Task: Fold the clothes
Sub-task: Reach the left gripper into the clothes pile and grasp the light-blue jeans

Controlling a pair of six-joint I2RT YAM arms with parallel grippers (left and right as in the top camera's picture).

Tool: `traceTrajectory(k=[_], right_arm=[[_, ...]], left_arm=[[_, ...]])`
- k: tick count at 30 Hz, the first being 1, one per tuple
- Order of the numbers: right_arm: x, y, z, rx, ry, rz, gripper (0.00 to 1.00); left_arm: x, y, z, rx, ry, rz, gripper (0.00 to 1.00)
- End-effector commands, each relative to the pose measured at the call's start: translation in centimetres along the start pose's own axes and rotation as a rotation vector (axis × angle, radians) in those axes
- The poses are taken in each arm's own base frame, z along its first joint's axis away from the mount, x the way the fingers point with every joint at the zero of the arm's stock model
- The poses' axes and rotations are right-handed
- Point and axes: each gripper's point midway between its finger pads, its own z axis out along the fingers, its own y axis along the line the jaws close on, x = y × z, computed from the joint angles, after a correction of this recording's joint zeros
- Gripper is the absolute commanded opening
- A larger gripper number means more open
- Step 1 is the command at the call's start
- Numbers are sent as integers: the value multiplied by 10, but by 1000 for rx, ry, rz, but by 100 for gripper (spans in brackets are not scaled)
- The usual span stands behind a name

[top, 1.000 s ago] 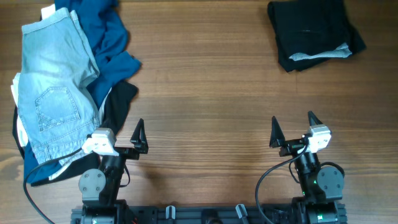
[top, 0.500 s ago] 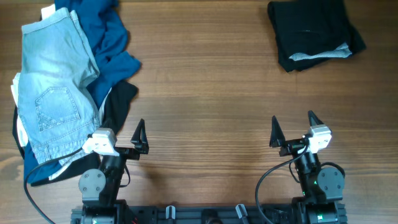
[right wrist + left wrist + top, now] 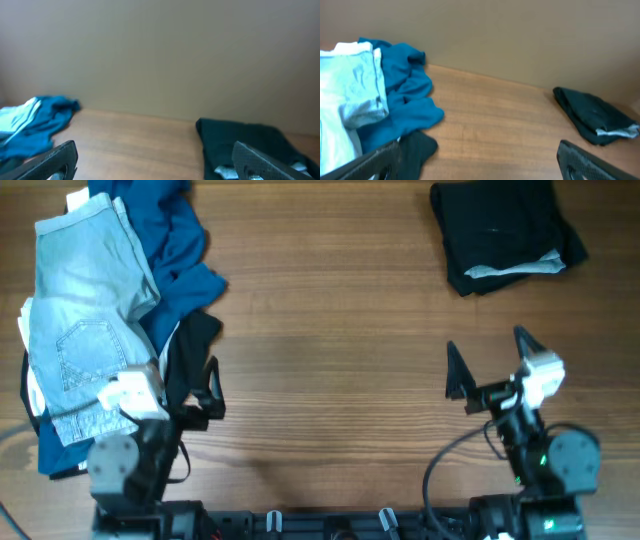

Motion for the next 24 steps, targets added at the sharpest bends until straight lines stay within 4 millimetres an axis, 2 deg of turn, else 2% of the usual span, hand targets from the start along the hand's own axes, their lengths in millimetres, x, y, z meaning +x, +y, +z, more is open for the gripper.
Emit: traceTrajectory(k=[1, 4, 7, 9, 12, 15, 17, 20, 24], right_arm=[[-22, 20, 29, -143, 83, -1, 100], [-26, 21, 56, -179, 235, 44, 100], [-20, 16, 80, -182, 401, 64, 100], [-12, 14, 93, -182, 515, 94, 100], [6, 10, 112, -180, 684, 145, 100], [22, 12, 129, -209, 734, 182, 100], [35, 21, 136, -255, 769, 256, 100], [48, 30, 140, -303, 809, 326, 100], [61, 32, 142, -315, 845, 345, 100]], left_arm=[[-32, 1, 6, -83, 104, -21, 100], [-40, 15, 12, -228, 298, -32, 100], [-42, 24, 25, -308, 455, -40, 100], [-37, 25, 40, -308, 544, -61, 100], [-17, 31, 68, -300, 657, -98, 100], [8, 52, 95, -359, 741, -106, 100], [31, 71, 113, -399, 809, -127, 100], [44, 99, 126, -453, 835, -169, 100], [46, 139, 131, -549, 812, -201, 99]])
